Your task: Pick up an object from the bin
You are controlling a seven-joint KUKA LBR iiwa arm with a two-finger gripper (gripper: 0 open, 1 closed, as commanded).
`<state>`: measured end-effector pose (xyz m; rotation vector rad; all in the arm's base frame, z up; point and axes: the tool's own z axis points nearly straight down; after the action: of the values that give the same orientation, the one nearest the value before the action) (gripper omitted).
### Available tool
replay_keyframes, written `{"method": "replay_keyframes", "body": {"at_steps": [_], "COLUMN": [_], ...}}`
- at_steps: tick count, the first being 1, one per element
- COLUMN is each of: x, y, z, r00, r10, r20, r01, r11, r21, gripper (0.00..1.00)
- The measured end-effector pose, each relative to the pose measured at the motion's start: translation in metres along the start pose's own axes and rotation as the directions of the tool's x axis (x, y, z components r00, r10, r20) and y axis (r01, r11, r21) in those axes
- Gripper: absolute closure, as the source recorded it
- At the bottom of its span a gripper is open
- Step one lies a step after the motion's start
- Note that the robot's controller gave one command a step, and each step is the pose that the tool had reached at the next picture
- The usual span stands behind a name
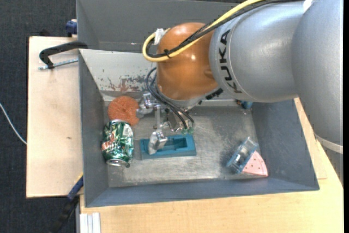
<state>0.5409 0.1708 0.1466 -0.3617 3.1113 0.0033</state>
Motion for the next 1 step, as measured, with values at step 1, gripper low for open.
{"method": "replay_keyframes", "body": {"at_steps": [1], "x": [0.0362], "y": [0.0024], "z": [0.0230], "r00": [0.999], "r10": [-0.038], "r20": [-0.017], "r01": [0.038], "r11": [0.999], "r21": [0.000], "gripper": [0.00]}}
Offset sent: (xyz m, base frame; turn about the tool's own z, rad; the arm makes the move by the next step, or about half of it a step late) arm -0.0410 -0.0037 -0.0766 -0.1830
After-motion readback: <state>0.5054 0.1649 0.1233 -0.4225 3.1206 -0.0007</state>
